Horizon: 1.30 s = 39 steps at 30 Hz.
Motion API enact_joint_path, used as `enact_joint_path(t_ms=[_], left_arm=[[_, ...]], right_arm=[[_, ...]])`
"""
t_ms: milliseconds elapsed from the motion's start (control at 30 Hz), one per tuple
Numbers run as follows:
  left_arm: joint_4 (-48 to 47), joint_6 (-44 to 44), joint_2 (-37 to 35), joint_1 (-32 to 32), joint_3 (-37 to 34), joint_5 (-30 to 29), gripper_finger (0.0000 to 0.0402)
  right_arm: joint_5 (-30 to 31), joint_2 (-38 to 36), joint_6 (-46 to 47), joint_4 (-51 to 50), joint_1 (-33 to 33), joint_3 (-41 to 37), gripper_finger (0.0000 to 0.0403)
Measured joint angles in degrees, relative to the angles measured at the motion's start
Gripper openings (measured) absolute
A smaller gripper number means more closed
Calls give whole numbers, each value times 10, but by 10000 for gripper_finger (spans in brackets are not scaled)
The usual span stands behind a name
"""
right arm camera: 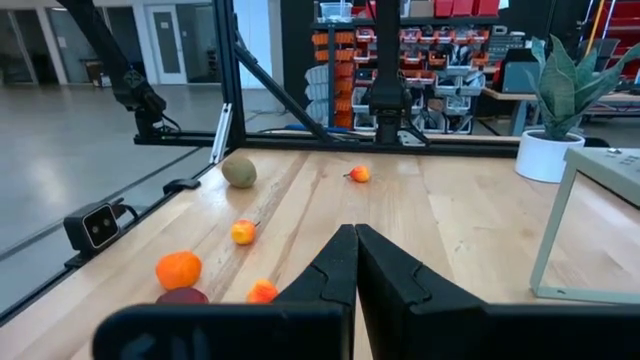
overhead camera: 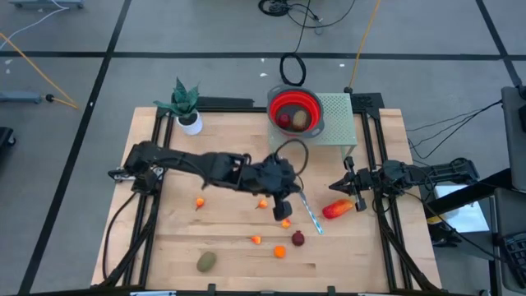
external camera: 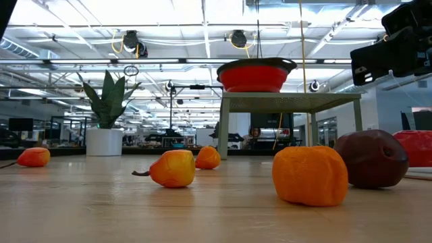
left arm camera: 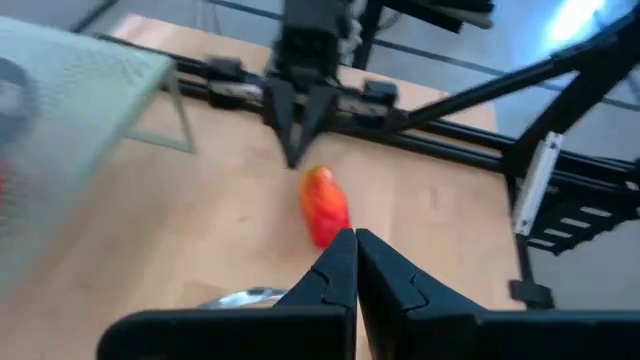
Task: Pick & Place Fruit
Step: Put the yellow orange peach into the red basket on the shelf
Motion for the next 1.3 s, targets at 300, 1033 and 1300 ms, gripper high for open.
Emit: enact_joint_path(t_ms=[300,1033,1300], left_arm=[[136,-41,-11,-3,-142,33,2],[297,-145,-269,-11,-561,10,2],[290,-205,-360,-40,-676,-17,2]], right_arm=[[0,0,39,0,0,0,0],[1,21,39,-14,0,0,0],[3,21,39,-14,0,0,0]])
